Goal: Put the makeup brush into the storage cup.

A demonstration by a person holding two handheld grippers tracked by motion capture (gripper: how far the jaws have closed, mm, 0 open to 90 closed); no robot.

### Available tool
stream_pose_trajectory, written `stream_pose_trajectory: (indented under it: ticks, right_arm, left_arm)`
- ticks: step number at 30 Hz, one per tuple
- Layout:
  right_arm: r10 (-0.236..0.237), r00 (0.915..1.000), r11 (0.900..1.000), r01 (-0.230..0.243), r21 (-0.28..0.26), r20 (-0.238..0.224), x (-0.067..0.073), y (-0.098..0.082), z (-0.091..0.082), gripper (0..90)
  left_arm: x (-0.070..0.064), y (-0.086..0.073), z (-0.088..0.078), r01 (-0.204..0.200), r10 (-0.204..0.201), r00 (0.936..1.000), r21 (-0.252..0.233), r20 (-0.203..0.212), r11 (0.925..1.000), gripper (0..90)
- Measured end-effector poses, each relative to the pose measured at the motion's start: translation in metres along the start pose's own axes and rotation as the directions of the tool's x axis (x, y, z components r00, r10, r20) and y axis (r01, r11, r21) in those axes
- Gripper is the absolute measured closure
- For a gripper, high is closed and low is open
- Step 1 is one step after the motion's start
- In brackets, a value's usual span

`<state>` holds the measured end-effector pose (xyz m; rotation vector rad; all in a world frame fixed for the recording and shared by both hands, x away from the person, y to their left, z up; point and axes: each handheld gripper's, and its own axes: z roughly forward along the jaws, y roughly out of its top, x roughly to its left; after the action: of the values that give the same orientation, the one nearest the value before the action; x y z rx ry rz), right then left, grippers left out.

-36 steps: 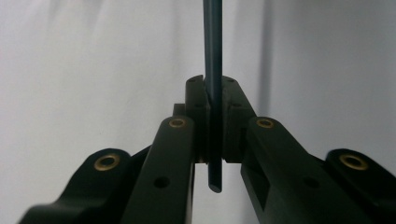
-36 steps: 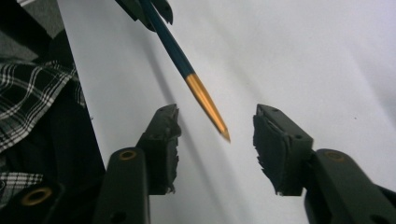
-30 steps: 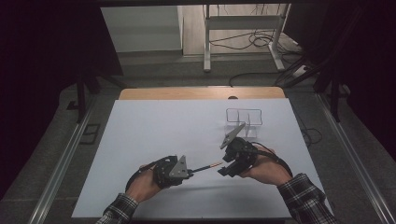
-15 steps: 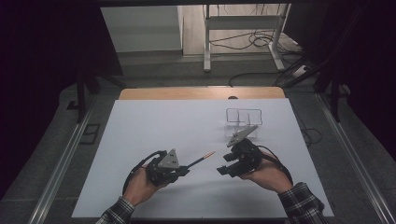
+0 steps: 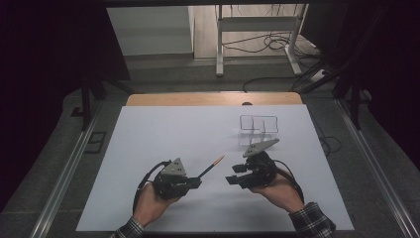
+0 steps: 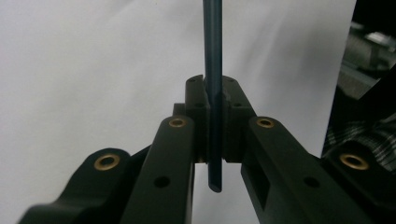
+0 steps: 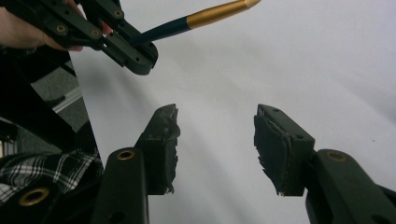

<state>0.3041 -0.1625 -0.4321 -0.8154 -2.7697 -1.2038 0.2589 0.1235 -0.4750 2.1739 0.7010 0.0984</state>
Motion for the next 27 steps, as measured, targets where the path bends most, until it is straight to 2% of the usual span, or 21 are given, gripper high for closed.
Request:
stream_pose_trajectory:
  ticks: [1,9,12,13,16,19,25,27]
  right_arm:
    - [0.000,1.0000,1.000,0.000,0.000,0.000,0.000,0.000,0.000,50.6]
    - [0.020,0.9996,0.998,-0.021,-0.054,-0.019,0.002,-0.003,0.002,55.4]
    - [0.030,0.9989,0.997,-0.033,-0.073,-0.034,0.003,-0.003,0.001,57.0]
    - [0.030,0.9989,0.997,-0.033,-0.073,-0.034,0.003,-0.003,0.001,57.0]
    - [0.038,0.9981,0.996,-0.042,-0.085,-0.047,0.004,-0.004,0.002,58.0]
    - [0.042,0.9977,0.994,-0.047,-0.095,-0.052,0.006,-0.004,0.003,59.0]
    - [0.059,0.9949,0.991,-0.068,-0.116,-0.083,0.009,-0.003,0.005,60.7]
    - [0.059,0.9947,0.991,-0.069,-0.118,-0.084,0.009,-0.003,0.006,60.9]
  left_arm:
    - [0.000,0.000,0.000,0.000,0.000,1.0000,0.000,0.000,1.0000,84.7]
    - [-0.007,-0.003,0.004,0.073,-0.072,0.9973,-0.041,0.016,0.9965,84.7]
    - [-0.010,-0.005,0.007,0.115,-0.113,0.9932,-0.067,0.025,0.9911,84.7]
    - [-0.010,-0.005,0.007,0.115,-0.113,0.9932,-0.067,0.025,0.9911,84.7]
    - [-0.013,-0.006,0.009,0.146,-0.143,0.9892,-0.093,0.033,0.9849,84.7]
    - [-0.016,-0.007,0.012,0.160,-0.157,0.9870,-0.107,0.032,0.9814,84.7]
    - [-0.020,-0.009,0.017,0.200,-0.199,0.9798,-0.141,0.025,0.9696,84.7]
    - [-0.021,-0.010,0.018,0.203,-0.202,0.9791,-0.145,0.023,0.9684,84.6]
